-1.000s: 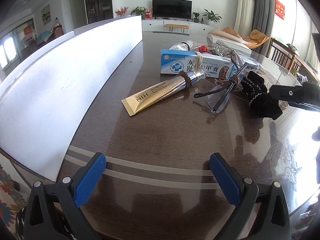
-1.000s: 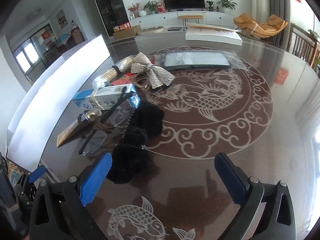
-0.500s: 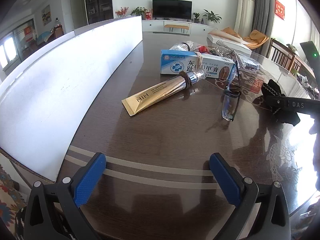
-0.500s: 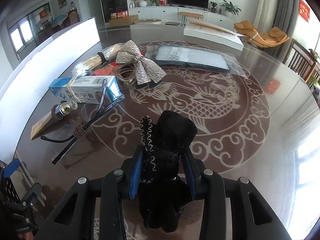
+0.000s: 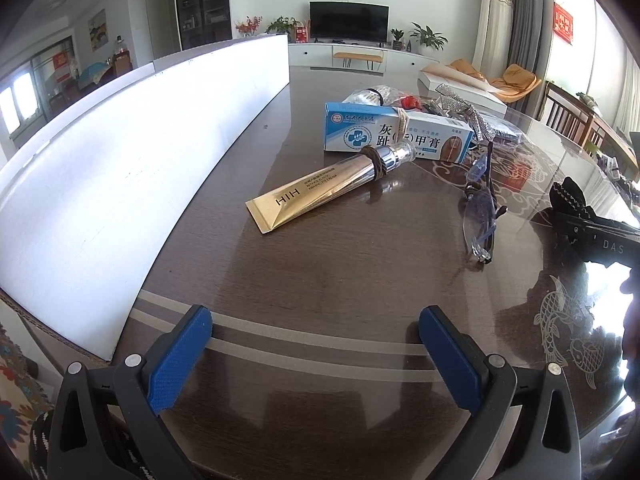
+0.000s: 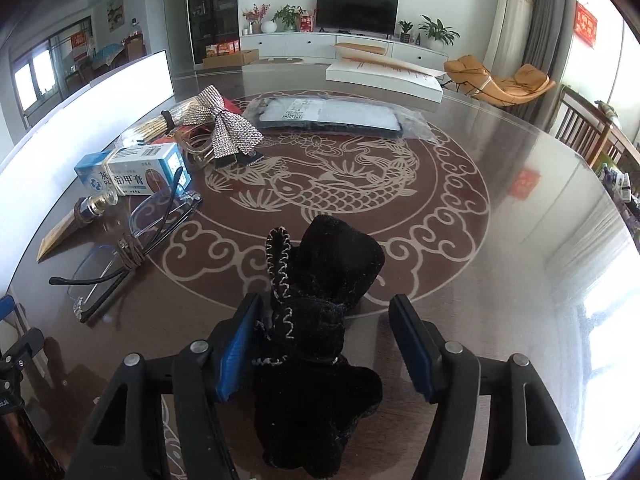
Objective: Organize objects
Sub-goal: 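Hold the pouch raised in the right gripper while the left gripper moves toward the glasses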
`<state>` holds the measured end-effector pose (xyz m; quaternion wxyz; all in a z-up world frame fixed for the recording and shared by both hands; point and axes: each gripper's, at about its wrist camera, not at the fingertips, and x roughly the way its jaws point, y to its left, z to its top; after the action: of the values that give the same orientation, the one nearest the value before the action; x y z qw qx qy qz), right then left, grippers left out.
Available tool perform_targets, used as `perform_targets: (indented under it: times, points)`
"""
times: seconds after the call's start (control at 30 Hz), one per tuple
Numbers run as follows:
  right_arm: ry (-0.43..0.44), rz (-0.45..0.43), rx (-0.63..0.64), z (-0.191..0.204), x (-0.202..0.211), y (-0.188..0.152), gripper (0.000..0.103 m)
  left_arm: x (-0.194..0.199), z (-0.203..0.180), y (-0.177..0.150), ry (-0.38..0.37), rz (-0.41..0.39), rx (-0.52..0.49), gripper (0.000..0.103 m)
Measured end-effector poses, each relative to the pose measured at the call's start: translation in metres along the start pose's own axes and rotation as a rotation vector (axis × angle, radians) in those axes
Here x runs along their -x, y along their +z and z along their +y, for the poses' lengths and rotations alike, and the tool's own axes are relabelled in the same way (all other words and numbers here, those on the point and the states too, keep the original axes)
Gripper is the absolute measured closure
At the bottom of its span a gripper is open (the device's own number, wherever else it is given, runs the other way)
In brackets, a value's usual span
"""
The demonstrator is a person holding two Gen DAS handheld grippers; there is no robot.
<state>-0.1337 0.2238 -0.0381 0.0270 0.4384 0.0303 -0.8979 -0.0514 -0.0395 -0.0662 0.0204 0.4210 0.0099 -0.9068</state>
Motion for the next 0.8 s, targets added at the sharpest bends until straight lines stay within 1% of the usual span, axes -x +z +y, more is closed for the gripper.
perform_targets:
  times: [0.03,0.07,0.23,0.27,0.8]
  points:
    - [0.007,0.009,-0.017,-0.0026,-0.0021,0.0005,0.019,-0.0001,-0.0001,0.0,0.0,0.0,0.0,0.0]
    - [0.013,0.01,-0.028,-0.0045,-0.0028,0.0005,0.018,-0.0004,-0.0002,0.0001,0.0,0.001,0.0,0.0]
    - [0.022,0.032,-0.001,0.0009,-0.0064,0.0021,0.002,-0.001,-0.001,0.0005,0.0,-0.001,0.0,0.0]
    - [0.022,0.035,-0.002,0.0007,-0.0067,0.0022,0.001,-0.001,-0.001,0.0005,0.0,0.0,0.0,0.0]
    - [0.021,0.035,-0.002,0.0009,-0.0064,0.002,0.0,-0.0009,-0.0009,0.0005,0.0,0.0,0.0,0.0]
